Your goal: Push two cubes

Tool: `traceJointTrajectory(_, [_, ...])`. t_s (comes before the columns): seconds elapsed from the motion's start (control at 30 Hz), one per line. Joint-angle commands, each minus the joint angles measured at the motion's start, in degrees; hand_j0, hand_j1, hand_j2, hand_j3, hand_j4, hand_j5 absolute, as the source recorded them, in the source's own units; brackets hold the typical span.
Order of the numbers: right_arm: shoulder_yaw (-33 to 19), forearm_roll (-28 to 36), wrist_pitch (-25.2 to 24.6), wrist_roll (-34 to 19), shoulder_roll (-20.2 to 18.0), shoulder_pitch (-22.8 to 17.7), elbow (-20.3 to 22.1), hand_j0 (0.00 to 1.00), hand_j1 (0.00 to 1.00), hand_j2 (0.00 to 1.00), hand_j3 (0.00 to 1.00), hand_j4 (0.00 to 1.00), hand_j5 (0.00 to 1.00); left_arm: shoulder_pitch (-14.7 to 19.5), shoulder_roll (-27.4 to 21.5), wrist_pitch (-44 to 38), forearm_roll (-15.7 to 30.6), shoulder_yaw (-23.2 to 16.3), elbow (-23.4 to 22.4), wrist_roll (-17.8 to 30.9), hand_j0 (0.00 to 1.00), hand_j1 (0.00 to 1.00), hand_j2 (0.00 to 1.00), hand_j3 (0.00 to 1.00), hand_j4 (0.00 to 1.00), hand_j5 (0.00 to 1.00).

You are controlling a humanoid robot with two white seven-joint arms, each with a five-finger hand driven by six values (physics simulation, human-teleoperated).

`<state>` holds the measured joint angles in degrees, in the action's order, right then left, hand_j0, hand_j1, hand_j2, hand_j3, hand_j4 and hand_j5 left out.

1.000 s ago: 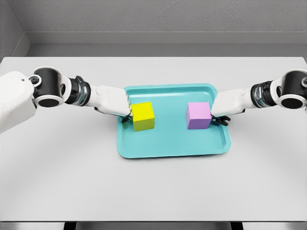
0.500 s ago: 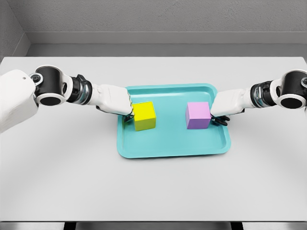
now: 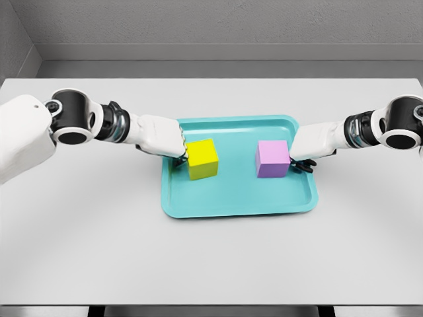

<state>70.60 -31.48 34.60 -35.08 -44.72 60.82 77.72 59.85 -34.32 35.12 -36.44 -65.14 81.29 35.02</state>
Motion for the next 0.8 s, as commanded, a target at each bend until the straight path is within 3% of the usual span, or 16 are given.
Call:
traceJointTrajectory(0.0, [0.3, -0.3, 0.4, 0.1, 0.6, 0.0, 0.0, 0.16, 0.16, 0.16, 0.16, 0.16, 0.16, 0.0, 0.3, -0.1, 0.1, 0.1, -0.1, 0.0, 0.50, 0.50, 0.50, 0.50, 0.50, 0.50])
traceJointTrajectory(0.4, [0.3, -0.3, 0.4, 0.1, 1.0, 0.4, 0.0, 0.16, 0.16, 0.16, 0.16, 0.16, 0.16, -0.4, -1.1, -0.1, 0.9, 0.6, -1.6, 0.0, 0.50, 0.50, 0.50, 0.50, 0.50, 0.50])
traceJointTrajectory(0.47, [0.3, -0.3, 0.4, 0.1, 1.1, 0.4, 0.0, 0.16, 0.16, 0.16, 0.16, 0.16, 0.16, -0.1, -0.8, -0.1, 0.9, 0.6, -3.2, 0.0, 0.50, 0.50, 0.50, 0.50, 0.50, 0.50])
traceJointTrajectory(0.77, [0.4, -0.3, 0.4, 0.1, 1.2, 0.4, 0.1, 0.16, 0.16, 0.16, 0.16, 0.16, 0.16, -0.1, 0.6, -0.1, 1.0, 0.7, -3.2, 0.0, 0.50, 0.50, 0.50, 0.50, 0.50, 0.50])
